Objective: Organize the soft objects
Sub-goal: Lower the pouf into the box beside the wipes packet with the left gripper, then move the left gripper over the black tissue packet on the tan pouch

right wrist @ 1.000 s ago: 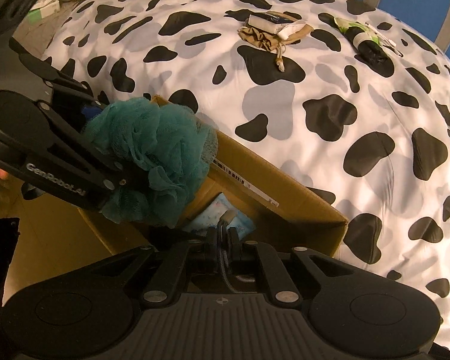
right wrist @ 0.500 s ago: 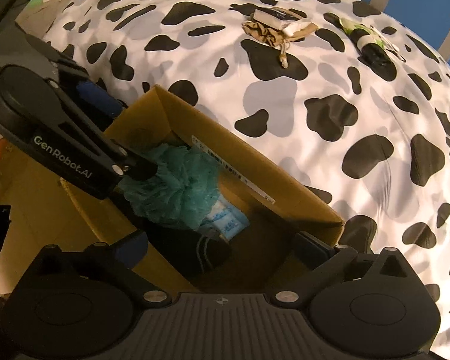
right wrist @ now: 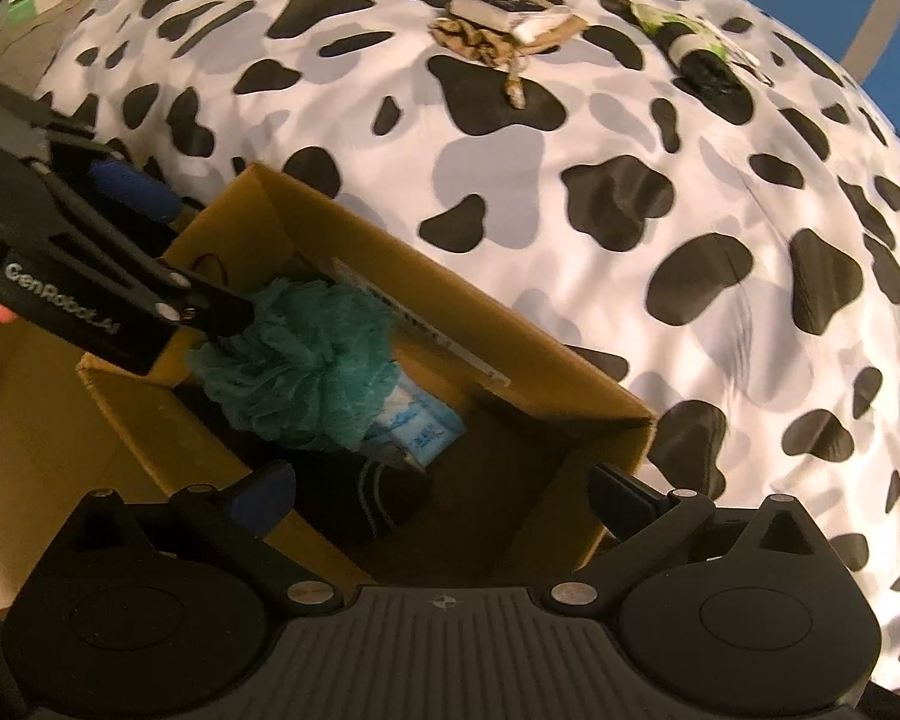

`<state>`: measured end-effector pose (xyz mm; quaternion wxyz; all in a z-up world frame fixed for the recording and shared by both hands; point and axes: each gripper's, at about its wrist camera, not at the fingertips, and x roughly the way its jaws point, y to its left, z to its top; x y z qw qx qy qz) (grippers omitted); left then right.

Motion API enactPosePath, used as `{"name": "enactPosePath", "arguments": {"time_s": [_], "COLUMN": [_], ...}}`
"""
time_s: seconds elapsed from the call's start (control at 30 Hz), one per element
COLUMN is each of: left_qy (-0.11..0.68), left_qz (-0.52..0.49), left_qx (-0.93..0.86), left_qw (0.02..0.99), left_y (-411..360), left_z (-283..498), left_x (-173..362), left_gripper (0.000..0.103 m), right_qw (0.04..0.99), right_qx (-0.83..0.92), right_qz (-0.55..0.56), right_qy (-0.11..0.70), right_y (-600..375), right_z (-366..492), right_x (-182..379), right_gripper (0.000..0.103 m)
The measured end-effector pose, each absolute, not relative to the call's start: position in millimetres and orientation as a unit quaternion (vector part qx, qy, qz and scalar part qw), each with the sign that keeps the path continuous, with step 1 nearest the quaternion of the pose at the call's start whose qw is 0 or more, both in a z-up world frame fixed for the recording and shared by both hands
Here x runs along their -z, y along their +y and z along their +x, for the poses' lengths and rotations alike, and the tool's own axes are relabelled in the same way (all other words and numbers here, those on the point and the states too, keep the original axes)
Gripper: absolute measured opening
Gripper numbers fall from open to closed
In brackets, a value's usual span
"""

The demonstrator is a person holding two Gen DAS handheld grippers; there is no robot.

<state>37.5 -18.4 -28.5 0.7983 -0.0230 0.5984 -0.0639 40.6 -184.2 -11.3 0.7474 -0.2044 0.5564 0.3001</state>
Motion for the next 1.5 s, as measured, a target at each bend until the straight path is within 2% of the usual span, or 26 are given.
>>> {"name": "enactPosePath", "arguments": {"time_s": [0.4, 1.03, 1.5], "left_qy": [0.574, 0.481, 0.429], "left_qz": [-0.030, -0.050, -0.019], "left_qx": [0.053, 0.035, 0.030], "left_qw": [0.817, 0.875, 0.903], "left_y": [-15, -4, -4], "left_z": [38, 44, 60], "left_x": [21, -9, -22], "left_gripper": [0.086, 0.086, 0.085], "right_qw": [0.774, 0.849, 0.887], "right_qx": [-0.257, -0.189, -0.165], "right_qz": [-0.188, -0.086, -0.057], "right_qy": [0.548, 0.486, 0.427], "right_y": [-193, -229, -242], "right_z": [52, 83, 104], "right_x": [7, -24, -41], "right_gripper": [0.103, 0.103, 0.103]}}
